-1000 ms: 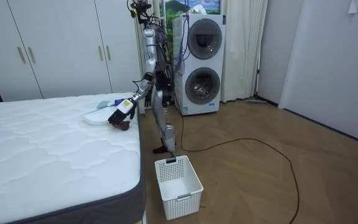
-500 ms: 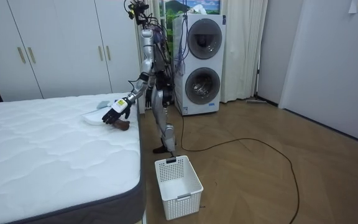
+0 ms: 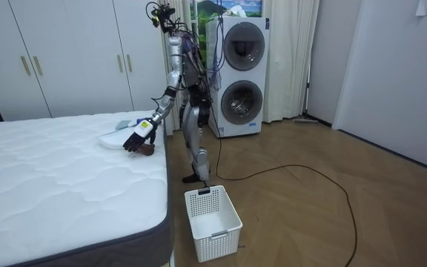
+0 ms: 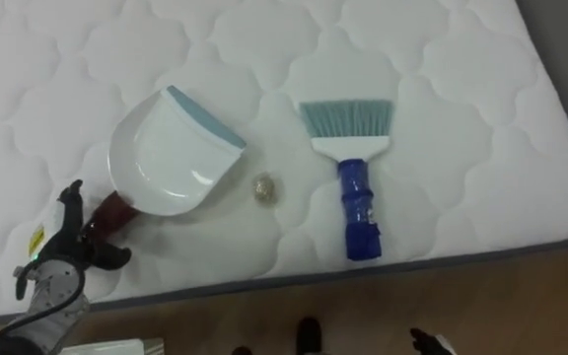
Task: Clean bed
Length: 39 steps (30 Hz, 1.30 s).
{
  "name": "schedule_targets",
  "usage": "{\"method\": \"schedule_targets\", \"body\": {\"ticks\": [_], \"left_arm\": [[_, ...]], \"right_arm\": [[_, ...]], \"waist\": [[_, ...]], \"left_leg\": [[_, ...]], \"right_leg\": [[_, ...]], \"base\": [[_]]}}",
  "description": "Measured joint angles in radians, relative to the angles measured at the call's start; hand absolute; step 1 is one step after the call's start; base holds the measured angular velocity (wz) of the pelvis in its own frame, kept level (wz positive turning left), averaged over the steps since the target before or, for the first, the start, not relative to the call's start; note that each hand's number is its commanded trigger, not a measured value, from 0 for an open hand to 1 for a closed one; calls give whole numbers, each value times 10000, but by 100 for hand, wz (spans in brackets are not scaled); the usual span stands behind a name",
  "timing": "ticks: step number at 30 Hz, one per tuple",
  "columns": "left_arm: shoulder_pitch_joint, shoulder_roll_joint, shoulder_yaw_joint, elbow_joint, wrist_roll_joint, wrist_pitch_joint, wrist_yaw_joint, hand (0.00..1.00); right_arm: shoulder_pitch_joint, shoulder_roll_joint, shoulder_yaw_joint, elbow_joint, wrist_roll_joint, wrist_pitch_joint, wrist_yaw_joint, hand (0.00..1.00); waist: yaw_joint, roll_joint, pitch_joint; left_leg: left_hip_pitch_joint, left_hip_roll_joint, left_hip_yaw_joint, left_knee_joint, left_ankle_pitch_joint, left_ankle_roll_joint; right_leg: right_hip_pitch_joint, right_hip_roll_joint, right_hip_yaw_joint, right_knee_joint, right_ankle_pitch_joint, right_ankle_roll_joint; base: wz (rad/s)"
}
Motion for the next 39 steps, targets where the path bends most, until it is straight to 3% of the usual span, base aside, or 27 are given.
{"method": "schedule_targets", "body": {"ticks": [7,10,22,23,25,26,33,39], "left_arm": [[-142,5,0,39,-217,14,-246,0],[-502,4,-4,410,-439,14,-358,0],[-557,10,-10,600,-455,72,-681,0],[-622,26,-5,607,-466,73,-685,50],[-765,80,-5,645,-477,73,-689,71],[-857,95,-13,669,-635,73,-702,100],[-1128,344,-23,681,-1166,241,-783,100],[-1155,352,-196,694,-1585,365,-1003,100]], "right_arm": [[29,-104,2,-164,-9,52,-215,0],[24,-94,2,-399,-19,54,-217,0],[195,-95,7,-885,-8,270,-327,0],[211,-98,25,-915,-1,268,-335,0],[208,-98,213,-924,17,270,-346,0],[227,-106,321,-920,21,271,-358,0],[378,-101,688,-1054,20,686,-454,0],[411,-103,693,-1353,84,691,-534,0]], "waist": [[-150,-28,49],[-262,-26,80],[-536,-79,117],[-531,-78,116],[-527,-76,115],[-543,-77,114],[-536,-76,107],[-520,-74,104]], "left_leg": [[-496,-154,260,424,-2,0],[-721,-155,288,599,-5,2],[-1510,-103,581,1452,-59,39],[-1600,-18,682,1503,-65,48],[-1759,26,700,1612,-142,63],[-1855,20,697,1643,-175,79],[-2018,23,796,1810,-294,147],[-1980,25,906,1932,-372,229]], "right_leg": [[-788,-241,178,1011,-345,-31],[-991,-258,185,1148,-361,-46],[-1598,-290,226,1645,-407,-56],[-1674,-283,250,1660,-393,-34],[-1804,-243,259,1669,-317,-30],[-1883,-243,258,1701,-275,-47],[-2059,-270,338,1844,-156,-88],[-2056,-294,413,1964,-138,-62]], "base": [[-1],[7],[2],[-6],[-5],[0],[-3],[-4]]}}
